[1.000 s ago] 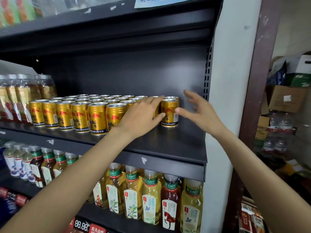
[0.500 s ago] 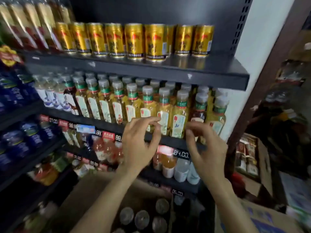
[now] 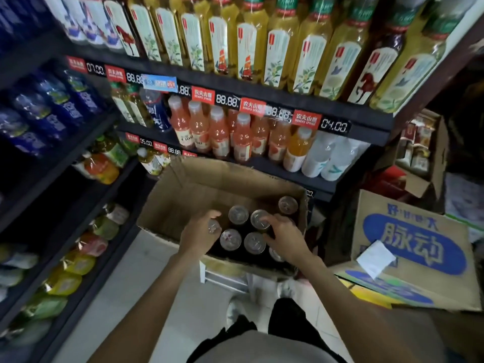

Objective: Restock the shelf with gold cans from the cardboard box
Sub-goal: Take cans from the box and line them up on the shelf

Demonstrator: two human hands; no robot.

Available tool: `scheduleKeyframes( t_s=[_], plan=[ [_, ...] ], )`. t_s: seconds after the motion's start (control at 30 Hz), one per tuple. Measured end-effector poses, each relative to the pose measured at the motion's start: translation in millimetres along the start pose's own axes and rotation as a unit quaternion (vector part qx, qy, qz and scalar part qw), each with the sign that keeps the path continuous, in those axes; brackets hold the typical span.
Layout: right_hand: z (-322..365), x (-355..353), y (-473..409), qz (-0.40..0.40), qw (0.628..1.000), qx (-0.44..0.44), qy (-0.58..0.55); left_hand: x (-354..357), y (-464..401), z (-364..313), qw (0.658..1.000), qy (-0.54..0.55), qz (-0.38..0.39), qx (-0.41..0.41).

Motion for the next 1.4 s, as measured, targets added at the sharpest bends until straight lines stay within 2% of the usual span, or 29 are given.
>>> scheduleKeyframes(
  t_s=[0.13, 0.27, 0.43, 0.6, 0.73, 0.83, 0.9, 0.97, 1.07, 1.13, 1.27, 1.4],
  plan=[
    [-6, 11, -22, -0.007, 0.995, 0.005, 0.099, 16, -26, -4, 0.998, -0.018, 0.040, 0.045],
    [-10, 30, -46, 0.046, 0.975, -0.016, 0.218, 48, -57, -7, 0.991, -0.081, 0.095, 0.050],
    [-23, 54, -66, 0.089, 0.971, -0.002, 0.220, 82, -79, 2, 0.989, -0.064, 0.133, -0.006],
    [-23, 54, -73, 0.058, 0.976, -0.017, 0.209, 88, -81, 15, 0.992, -0.060, 0.102, -0.042],
    [-24, 6, -56, 0.002, 0.999, 0.027, 0.045, 60, -79, 5, 0.997, -0.043, 0.065, 0.004],
    [-28, -45, -37, -0.076, 0.984, 0.065, -0.148, 21, -71, -12, 0.995, 0.080, 0.013, 0.051],
    [-29, -73, -24, -0.100, 0.944, 0.081, -0.304, -7, -63, -28, 0.980, 0.190, -0.001, 0.060],
    [-25, -94, -13, -0.091, 0.886, 0.096, -0.445, -34, -55, -49, 0.955, 0.292, -0.013, 0.058],
    [-17, -121, -2, -0.087, 0.812, 0.089, -0.570, -67, -45, -85, 0.900, 0.433, -0.022, 0.050],
    [-10, -138, 1, -0.080, 0.795, 0.080, -0.595, -83, -44, -106, 0.885, 0.463, -0.025, 0.046],
    [12, -194, 14, -0.088, 0.817, 0.041, -0.569, -125, -46, -159, 0.894, 0.440, -0.037, 0.078],
    [34, -267, 26, -0.107, 0.842, -0.044, -0.527, -179, -47, -232, 0.911, 0.372, -0.074, 0.163]
  ],
)
Point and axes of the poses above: each hand's wrist, its own y-axis away from the middle knuckle, its own x-axis out of the palm, z = x × y, the point moved 10 cm from there along -y, towards the middle knuckle, and after that the axes turned 5 degrees about x, right-handed, at the moved point
